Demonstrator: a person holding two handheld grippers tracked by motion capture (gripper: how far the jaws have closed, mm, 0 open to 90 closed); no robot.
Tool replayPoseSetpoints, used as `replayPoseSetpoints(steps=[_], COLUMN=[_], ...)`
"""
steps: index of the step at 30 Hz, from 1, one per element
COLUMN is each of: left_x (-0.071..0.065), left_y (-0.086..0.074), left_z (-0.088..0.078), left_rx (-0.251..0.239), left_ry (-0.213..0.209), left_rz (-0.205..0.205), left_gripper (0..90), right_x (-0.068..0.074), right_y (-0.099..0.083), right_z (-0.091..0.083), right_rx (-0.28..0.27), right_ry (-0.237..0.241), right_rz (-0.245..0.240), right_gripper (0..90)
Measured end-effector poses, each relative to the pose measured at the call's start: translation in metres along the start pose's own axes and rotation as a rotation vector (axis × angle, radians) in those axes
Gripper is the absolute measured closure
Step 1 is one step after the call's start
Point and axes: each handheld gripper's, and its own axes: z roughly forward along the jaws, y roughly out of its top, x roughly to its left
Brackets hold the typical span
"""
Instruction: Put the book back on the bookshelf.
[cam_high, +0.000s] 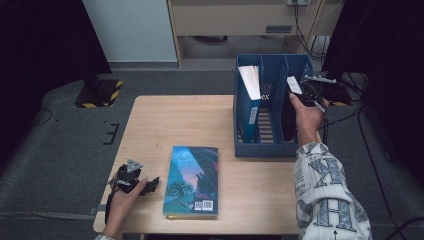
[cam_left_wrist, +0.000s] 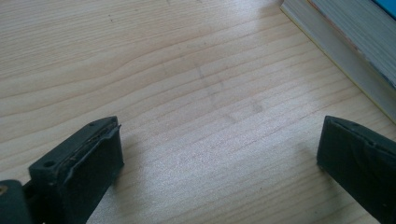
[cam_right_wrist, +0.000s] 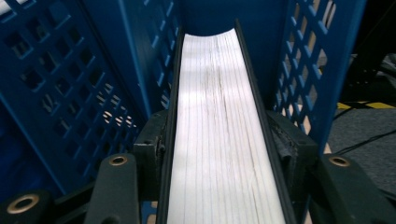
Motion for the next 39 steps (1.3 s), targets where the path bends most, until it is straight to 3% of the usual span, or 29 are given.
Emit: replayPoseSetpoints(steps=[9,16,20,27,34,39], left_x=[0.0,0.0,0.0,0.0,-0.001,-0.001], left_y=[0.0,0.0,0.0,0.0,0.0,0.0], left_z=[0.0,0.0,0.0,0.0,0.0,0.0], left_rx=[0.0,0.0,0.0,0.0,-0.001,-0.001], left_ry=[0.0,0.0,0.0,0.001,0.001,0.002], left_rz=[0.0,0.0,0.0,-0.001,-0.002,-0.003], left_gripper=[0.0,0.0,0.0,0.0,0.0,0.0], right_x=[-0.004,-0.005,-0.005,-0.003,-0.003,-0.001], right_y=[0.002,0.002,0.002,0.003,0.001,-0.013], right_z=[-0.004,-0.004,-0.006,-0.017,-0.034,-0.044], right_rx=[-0.021,-0.029,-0.037,-0.055,-0.066,-0.061], right_ry=[0.043,0.053,0.059,0.048,0.09,0.142], right_rz=[0.06,0.053,0.045,0.004,0.014,0.002], right_gripper=[44.0,42.6,36.5,17.1,11.6,8.1])
